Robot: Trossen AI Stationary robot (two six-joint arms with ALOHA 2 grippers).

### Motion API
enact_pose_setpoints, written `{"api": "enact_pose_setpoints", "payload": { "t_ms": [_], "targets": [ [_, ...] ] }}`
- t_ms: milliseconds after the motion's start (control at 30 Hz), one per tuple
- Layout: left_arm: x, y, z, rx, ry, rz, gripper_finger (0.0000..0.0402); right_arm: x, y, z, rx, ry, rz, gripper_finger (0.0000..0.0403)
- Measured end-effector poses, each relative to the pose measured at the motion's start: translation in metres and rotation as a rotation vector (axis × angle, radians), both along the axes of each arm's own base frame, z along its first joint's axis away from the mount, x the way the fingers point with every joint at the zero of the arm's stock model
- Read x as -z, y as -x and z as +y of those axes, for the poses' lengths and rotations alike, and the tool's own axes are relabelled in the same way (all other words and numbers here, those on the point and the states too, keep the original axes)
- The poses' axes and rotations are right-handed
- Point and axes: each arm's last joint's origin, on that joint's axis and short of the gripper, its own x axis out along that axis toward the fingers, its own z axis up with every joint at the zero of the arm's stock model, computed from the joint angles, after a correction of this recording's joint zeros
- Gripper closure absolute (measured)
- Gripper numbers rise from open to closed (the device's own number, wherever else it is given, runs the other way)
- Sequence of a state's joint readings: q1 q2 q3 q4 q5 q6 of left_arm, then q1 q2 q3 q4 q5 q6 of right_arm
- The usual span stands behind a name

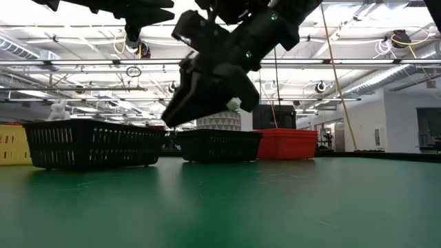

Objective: Stack baskets by color
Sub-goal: Stack the bottom black bin on the top black bins

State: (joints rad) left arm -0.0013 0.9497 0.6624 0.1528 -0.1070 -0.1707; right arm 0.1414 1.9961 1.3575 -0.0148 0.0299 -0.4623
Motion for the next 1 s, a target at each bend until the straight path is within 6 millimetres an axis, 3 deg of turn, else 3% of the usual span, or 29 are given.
{"api": "enact_pose_setpoints", "payload": {
  "t_ms": [267, 467, 667, 800, 1000],
  "targets": [
    [0.004, 0.001, 0.0, -0.033, 0.092, 0.027, 0.027, -0.006, -0.002, 0.015, -0.033, -0.021, -0.073, 0.0273],
    [0.024, 0.008, 0.001, -0.266, 0.214, 0.21, 0.027, -0.009, 0.0, 0.022, -0.045, -0.012, -0.08, 0.0273],
    [0.024, 0.014, -0.002, -0.338, 0.323, 0.333, 0.027, -0.014, 0.005, 0.017, 0.076, 0.116, -0.059, 0.0273],
    [0.023, 0.015, -0.002, -0.416, 0.398, 0.476, 0.027, -0.036, 0.016, 0.013, 0.142, 0.188, -0.06, 0.0273],
    [0.035, -0.007, -0.013, -0.401, 0.508, 0.719, 0.027, -0.088, 0.05, 0.004, 0.259, 0.148, -0.073, 0.0273]
  ]
}}
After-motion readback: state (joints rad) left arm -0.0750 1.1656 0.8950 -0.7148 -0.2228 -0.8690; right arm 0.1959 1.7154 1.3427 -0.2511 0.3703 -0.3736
